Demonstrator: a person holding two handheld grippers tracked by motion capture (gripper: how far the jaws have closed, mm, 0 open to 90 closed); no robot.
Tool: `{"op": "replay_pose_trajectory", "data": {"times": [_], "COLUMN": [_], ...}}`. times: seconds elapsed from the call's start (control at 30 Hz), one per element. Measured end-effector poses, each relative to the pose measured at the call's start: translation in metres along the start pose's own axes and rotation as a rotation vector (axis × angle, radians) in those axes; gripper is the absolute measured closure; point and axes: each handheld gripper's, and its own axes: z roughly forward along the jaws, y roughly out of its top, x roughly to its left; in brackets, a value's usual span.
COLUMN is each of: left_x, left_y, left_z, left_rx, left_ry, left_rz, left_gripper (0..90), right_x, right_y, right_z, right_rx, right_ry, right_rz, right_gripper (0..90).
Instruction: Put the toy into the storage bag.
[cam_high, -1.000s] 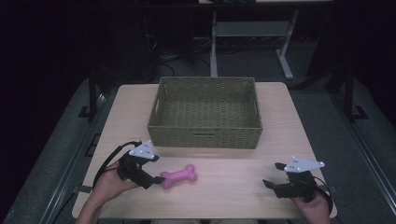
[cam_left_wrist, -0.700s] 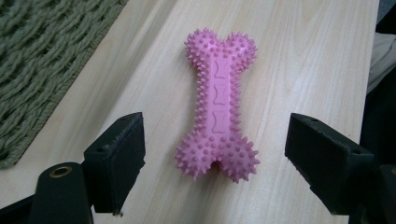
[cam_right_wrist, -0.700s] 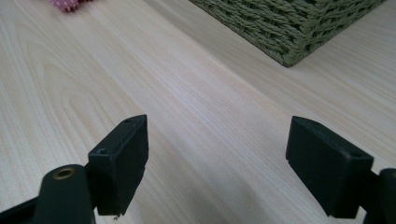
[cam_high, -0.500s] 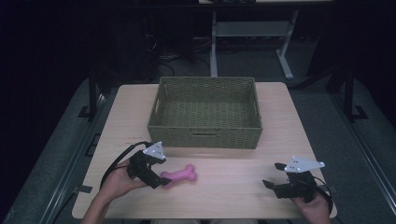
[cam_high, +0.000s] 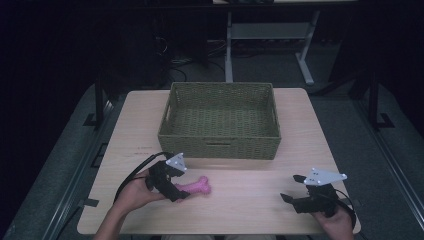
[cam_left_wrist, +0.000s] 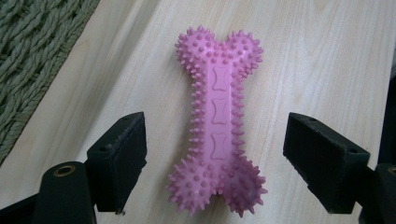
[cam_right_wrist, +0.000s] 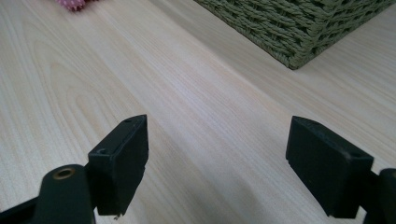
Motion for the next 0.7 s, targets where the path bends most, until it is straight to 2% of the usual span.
{"op": "replay_pose_trajectory", "data": {"times": [0.7], "left_x": [0.002], "left_y": [0.008], "left_z": [0.020], "left_rx": [0.054], "left_ry": [-0.007], "left_rz": [-0.012], "left_gripper": [23.9], "right_x": [0.000], "right_y": [0.000], "right_z": [-0.001], "right_rx": [-0.005], "right_ry": [0.004], "right_rz": [-0.007], "right_gripper": [20.7]}}
